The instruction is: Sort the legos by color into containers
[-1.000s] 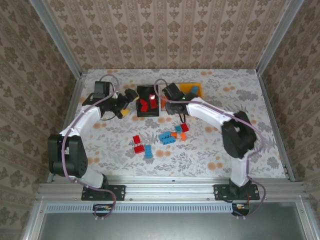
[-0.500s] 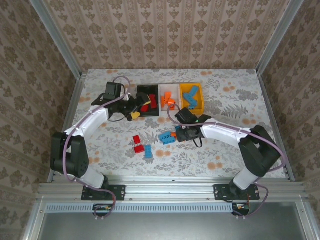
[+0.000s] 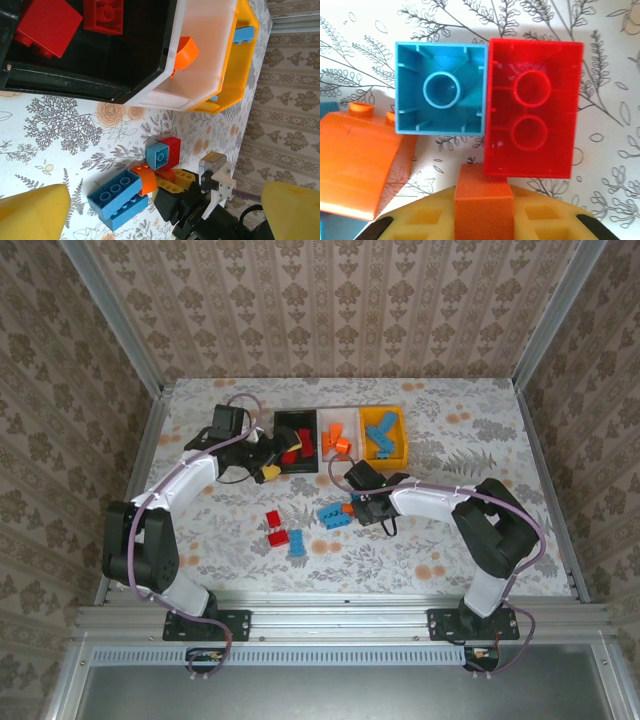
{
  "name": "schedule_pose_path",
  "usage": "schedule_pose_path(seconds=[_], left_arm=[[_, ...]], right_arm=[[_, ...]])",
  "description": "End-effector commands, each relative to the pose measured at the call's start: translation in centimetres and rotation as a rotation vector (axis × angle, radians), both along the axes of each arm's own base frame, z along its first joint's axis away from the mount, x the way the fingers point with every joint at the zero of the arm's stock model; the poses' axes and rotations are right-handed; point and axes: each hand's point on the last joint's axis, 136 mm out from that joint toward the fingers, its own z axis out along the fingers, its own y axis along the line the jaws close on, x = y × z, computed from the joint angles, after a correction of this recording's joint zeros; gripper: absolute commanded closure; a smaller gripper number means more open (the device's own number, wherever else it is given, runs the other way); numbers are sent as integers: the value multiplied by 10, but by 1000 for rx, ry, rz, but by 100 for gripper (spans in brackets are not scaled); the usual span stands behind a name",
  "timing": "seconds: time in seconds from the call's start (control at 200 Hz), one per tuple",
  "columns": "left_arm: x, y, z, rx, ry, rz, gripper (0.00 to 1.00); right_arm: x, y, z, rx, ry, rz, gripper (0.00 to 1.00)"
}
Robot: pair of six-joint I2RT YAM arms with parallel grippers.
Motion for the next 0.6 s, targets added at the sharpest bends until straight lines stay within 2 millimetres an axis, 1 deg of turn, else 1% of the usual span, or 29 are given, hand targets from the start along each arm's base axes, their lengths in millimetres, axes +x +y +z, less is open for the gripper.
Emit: schedule_pose_path(seconds=[0.0, 0.055, 0.12, 0.17, 0.265, 0.405, 0.47, 0.595], left_arm=[[5, -3, 11, -17, -24, -18, 1], [5, -2, 12, -18, -24, -15, 1], [6, 0, 12, -19, -26, -9, 1], [8, 3, 14, -23, -27, -2, 1], [13, 14, 16, -21, -33, 31, 1], [26, 40, 17, -4, -43, 98, 1], [31, 52, 14, -5, -33, 132, 1], [38, 68, 15, -24, -28, 183, 1]], right_arm=[[6, -12, 29, -13, -102, -31, 76], [9, -12, 49, 6, -143, -33, 76], [15, -7, 71, 40, -191, -29, 76], [22, 0, 88, 63, -219, -22, 76], [41, 15, 110, 83, -259, 4, 77], [73, 40, 129, 102, -314, 31, 77], [88, 52, 136, 118, -331, 39, 77], [112, 70, 138, 132, -341, 46, 77]])
